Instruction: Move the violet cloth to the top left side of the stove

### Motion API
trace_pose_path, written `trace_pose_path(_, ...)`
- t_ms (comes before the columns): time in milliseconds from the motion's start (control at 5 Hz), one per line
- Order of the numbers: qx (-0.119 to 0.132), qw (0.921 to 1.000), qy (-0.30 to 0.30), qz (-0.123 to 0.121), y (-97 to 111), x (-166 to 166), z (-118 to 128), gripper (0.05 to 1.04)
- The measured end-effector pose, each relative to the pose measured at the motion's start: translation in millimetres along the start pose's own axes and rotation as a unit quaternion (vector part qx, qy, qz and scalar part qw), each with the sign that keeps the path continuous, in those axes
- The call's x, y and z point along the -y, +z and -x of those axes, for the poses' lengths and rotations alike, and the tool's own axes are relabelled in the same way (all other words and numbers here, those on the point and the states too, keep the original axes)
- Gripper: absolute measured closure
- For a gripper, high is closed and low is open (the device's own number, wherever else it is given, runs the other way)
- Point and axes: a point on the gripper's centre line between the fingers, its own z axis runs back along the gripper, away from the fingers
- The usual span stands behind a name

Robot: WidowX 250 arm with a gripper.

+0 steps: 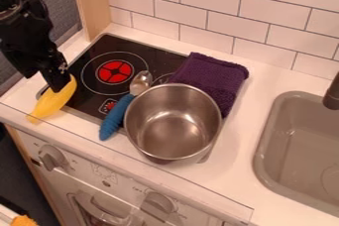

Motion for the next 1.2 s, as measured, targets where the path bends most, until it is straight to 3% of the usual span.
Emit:
trace_pose_path(200,-0.008,0.9999,0.007,0.009,-6,2,2,0.082)
trace_pose_path(600,0.015,0.9991,-0.001,0.040,-10,51,-64,0.082)
trace_pose_path(800,0.024,0.9990,0.003,0.038,-18,78,-102,0.082)
trace_pose_path(1200,0.011,0.9993,-0.034,0.014,-51,140,-141,0.082)
